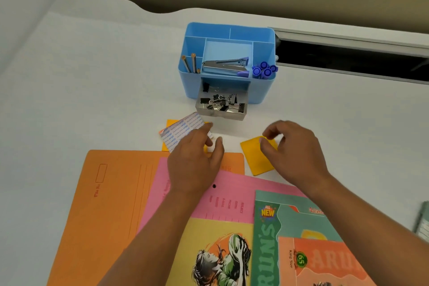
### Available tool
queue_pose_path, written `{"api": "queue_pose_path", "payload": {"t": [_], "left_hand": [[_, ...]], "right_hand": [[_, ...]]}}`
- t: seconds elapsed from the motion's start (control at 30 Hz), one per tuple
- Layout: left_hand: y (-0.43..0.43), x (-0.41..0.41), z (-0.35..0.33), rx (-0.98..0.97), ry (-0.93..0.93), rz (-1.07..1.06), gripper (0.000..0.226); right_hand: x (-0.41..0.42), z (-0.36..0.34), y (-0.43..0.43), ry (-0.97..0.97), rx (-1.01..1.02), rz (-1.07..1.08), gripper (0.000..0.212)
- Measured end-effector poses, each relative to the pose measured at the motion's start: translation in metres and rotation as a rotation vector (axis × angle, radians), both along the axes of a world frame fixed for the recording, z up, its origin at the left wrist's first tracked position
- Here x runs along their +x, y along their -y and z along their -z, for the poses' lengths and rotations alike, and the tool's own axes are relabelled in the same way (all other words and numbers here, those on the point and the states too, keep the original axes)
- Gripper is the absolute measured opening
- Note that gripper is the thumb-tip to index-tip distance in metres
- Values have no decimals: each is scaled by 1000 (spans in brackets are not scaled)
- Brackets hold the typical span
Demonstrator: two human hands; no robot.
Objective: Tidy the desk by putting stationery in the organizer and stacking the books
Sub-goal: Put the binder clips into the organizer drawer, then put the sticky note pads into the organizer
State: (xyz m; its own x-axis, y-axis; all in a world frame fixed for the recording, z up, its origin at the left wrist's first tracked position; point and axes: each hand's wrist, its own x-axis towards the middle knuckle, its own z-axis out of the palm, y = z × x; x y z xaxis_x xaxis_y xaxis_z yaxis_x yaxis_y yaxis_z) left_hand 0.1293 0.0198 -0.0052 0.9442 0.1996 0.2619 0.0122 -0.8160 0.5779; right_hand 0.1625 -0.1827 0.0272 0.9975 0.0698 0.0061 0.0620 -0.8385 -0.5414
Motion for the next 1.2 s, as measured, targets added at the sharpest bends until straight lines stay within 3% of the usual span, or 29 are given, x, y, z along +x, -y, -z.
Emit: {"api": "queue_pose_path", "payload": {"t": [0.07, 0.2, 0.37, 0.73, 1.0, 1.07, 1.2], "left_hand": [[7, 5, -7, -25, -32, 19, 31], [16, 15, -12, -39, -120, 31, 39], [21, 29, -16, -35, -207, 71, 66], [24, 63, -32, -30, -389, 98, 79], [-4, 39, -40, -14, -381, 100, 48], [-2, 25, -40, -28, -399, 115, 44], [-3, 12, -35, -23, -394, 109, 40]], "right_hand": [[-9, 9, 8, -45, 45, 39, 7], [-20, 21, 19, -129, 335, 171, 13], [-17, 30, 26, -96, 458, 260, 20], [-19, 34, 24, -65, 480, 252, 23], [-7, 20, 21, -193, 334, 198, 11], [-2, 14, 24, -158, 184, 101, 25], [7, 0, 20, -302, -165, -180, 89]]}}
